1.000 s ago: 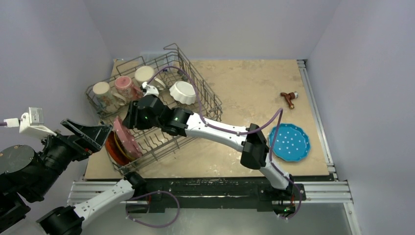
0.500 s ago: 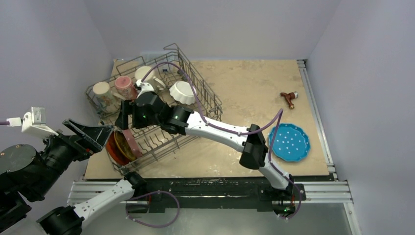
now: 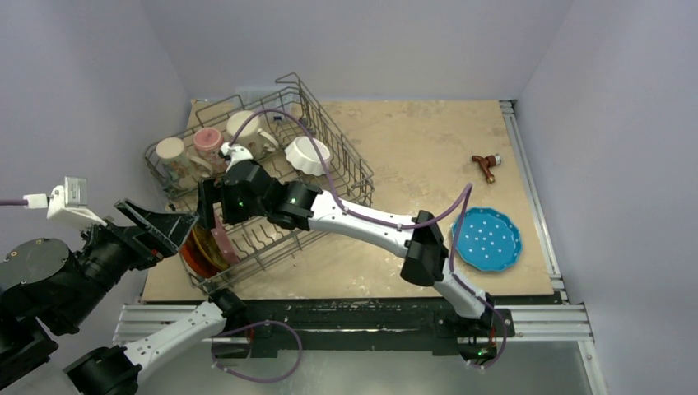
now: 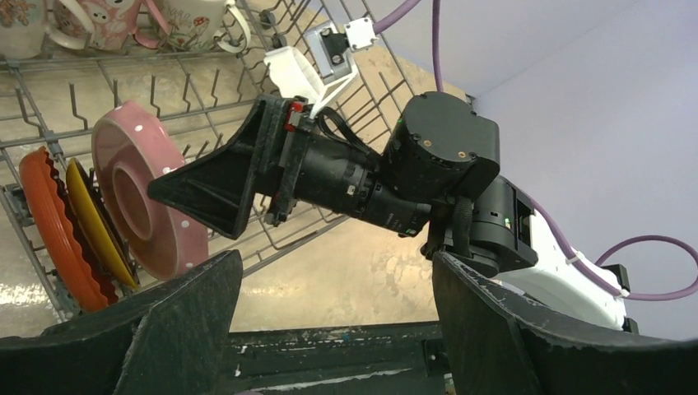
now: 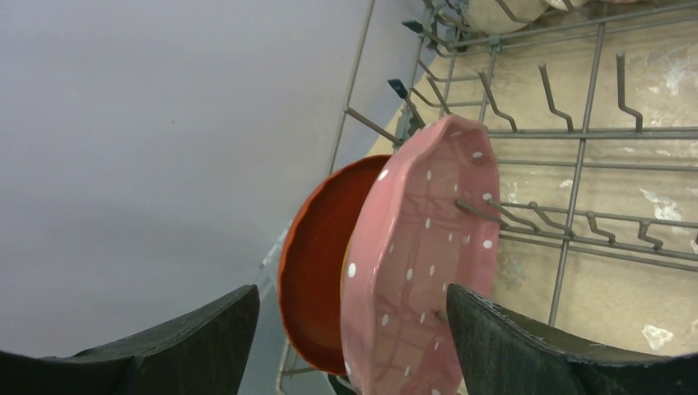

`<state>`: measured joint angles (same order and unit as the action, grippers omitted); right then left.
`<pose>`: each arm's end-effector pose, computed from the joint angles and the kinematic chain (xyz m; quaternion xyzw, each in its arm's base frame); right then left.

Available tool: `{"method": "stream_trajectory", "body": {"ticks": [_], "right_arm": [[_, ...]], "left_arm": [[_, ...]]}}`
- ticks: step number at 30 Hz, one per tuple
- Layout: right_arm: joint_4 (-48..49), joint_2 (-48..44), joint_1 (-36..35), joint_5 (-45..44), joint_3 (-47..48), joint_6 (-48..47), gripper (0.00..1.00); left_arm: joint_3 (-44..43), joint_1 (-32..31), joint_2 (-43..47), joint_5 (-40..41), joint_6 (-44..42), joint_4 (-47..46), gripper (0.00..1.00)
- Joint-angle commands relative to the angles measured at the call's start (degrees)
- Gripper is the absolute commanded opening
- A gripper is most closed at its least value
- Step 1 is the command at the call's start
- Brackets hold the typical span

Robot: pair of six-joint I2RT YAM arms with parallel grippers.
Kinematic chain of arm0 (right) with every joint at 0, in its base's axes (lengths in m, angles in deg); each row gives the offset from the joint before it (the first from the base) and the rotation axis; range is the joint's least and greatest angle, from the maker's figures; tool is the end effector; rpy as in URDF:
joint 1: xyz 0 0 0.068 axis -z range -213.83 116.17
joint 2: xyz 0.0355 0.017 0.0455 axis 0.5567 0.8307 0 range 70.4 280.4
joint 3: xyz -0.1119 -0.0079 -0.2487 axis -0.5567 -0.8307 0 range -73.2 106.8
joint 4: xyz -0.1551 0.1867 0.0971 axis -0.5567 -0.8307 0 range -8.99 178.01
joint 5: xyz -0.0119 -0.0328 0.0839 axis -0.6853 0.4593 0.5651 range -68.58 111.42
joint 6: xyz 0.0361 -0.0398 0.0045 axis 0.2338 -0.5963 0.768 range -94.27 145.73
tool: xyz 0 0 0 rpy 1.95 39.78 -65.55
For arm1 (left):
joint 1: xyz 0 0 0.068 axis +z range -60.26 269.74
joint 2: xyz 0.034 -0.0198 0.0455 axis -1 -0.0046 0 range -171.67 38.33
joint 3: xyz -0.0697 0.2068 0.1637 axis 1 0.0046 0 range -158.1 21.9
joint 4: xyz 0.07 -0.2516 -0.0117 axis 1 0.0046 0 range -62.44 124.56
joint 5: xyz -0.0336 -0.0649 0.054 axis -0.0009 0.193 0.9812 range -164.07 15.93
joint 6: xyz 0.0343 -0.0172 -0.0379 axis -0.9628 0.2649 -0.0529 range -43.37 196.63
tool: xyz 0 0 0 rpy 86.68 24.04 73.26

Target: Load the mixed dishes into the dish rack

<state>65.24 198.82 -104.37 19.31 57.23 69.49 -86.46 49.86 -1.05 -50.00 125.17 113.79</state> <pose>0.1776 0.4986 0.3501 -0.1803 0.8029 0.4690 0.3208 -0.0295 0.0438 0.4995 -0.1827 0.7759 -0.2841 0.5328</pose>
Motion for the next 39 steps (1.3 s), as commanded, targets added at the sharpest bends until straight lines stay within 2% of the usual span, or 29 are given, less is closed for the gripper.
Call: {"method": "stream_trajectory", "body": {"ticks": [1, 3, 5, 7, 10, 12, 15, 19, 21, 27, 33, 39], "right_arm": [[-6.1, 2.9, -1.8, -5.0, 5.1, -3.1, 0.77], [-8.0, 3.3, -1.8, -6.3, 6.7, -4.3, 0.64], [-6.7, 2.5, -2.0, -6.1, 5.7, -5.7, 0.46], [-3.7, 1.3, -2.5, -5.4, 3.0, -6.4, 0.36], [-3.0, 1.8, -3.4, -5.3, 2.6, -5.2, 0.33], [-6.1, 3.4, -4.2, -7.8, 5.5, -5.4, 0.31], [-13.9, 5.7, -4.8, -15.5, 10.7, -6.5, 0.2], [-14.0, 4.0, -5.0, -19.4, 7.8, -6.9, 0.15], [-14.5, 3.9, -5.0, -19.7, 7.4, -6.7, 0.17], [-13.0, 3.7, -5.1, -17.4, 7.5, -8.9, 0.44], [-6.8, 0.9, -5.1, -11.0, 5.7, -8.7, 0.65], [-4.8, 0.6, -5.1, -8.7, 6.0, -8.8, 0.76]], "left_arm": [[1.8, -0.1, 0.4, -0.4, 1.3, -0.4, 0.84], [2.5, -0.1, 0.9, -0.1, 1.4, -0.9, 0.84], [2.6, -0.1, 0.6, -0.1, 1.0, -1.6, 0.84], [2.2, 0.0, -0.4, -0.6, 0.6, -1.9, 0.84], [1.5, -0.1, -1.9, -2.3, 0.6, -1.8, 0.84], [1.3, -0.1, -2.2, -2.5, 0.7, -1.2, 0.84], [1.8, 0.0, -2.0, -1.9, 1.0, -1.1, 0.84], [1.6, 0.0, -2.9, -2.5, 0.7, -2.0, 0.84], [1.2, 0.0, -3.7, -3.1, 0.7, -2.2, 0.84], [1.9, 0.0, -4.4, -3.6, 0.6, -3.4, 0.84], [1.1, 0.0, -6.5, -4.5, 0.3, -3.2, 0.84], [-0.3, 0.0, -8.0, -4.6, -0.1, -2.3, 0.84]]}}
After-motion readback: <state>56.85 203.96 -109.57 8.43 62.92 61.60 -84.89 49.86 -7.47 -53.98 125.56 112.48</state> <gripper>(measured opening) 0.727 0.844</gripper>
